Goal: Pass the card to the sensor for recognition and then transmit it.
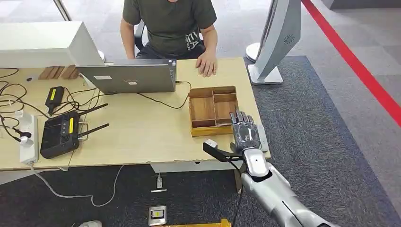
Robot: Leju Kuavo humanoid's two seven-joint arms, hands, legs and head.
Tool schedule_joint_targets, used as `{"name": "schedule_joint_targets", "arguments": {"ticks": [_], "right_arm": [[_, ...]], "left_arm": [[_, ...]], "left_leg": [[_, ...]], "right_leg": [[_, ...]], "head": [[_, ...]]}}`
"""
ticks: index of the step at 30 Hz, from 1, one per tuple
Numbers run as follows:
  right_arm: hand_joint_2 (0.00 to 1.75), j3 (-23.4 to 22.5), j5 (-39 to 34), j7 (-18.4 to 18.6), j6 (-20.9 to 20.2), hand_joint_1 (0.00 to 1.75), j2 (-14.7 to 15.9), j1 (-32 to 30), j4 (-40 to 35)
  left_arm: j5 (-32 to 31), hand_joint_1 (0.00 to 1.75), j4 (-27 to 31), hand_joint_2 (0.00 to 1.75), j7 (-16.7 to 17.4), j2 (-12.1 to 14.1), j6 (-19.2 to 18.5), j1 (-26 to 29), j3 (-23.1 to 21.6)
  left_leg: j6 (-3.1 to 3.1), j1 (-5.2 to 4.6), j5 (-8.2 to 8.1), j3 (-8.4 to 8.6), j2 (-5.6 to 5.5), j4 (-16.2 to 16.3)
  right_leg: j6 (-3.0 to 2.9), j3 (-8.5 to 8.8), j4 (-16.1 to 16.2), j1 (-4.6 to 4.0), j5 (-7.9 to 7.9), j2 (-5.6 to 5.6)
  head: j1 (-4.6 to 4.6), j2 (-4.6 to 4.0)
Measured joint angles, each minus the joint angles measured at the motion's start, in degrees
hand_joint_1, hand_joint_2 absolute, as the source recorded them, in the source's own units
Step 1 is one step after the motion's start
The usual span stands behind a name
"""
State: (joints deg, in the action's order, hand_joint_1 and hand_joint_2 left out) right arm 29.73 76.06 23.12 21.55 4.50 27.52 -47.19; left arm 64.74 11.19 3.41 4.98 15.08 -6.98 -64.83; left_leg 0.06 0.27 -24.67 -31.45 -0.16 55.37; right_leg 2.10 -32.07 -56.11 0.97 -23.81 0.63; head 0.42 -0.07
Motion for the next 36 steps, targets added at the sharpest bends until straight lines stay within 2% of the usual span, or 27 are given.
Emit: {"name": "schedule_joint_targets", "arguments": {"ticks": [16, 36], "right_arm": [[1.75, 0.0, 2.2, 0.0, -2.1, 0.00, -0.7, -2.2, -4.1], [1.75, 0.2, 2.6, 0.0, -2.6, 0.00, -1.5, -3.0, -5.1]], "left_arm": [[0.0, 0.00, 0.0, 0.00, 0.7, 0.0, 0.0, 0.0, 0.0], [-0.1, 0.00, 0.0, 0.00, 0.7, 0.0, 0.0, 0.0, 0.0]], "left_leg": [[0.00, 0.00, 0.00, -0.01, 0.00, 0.0], [0.00, 0.00, 0.00, 0.00, 0.00, 0.0]], "right_leg": [[0.00, 0.00, 0.0, 0.00, 0.00, 0.00], [0.00, 0.00, 0.0, 0.00, 0.00, 0.00]], "head": [[0.00, 0.00], [0.00, 0.00]]}}
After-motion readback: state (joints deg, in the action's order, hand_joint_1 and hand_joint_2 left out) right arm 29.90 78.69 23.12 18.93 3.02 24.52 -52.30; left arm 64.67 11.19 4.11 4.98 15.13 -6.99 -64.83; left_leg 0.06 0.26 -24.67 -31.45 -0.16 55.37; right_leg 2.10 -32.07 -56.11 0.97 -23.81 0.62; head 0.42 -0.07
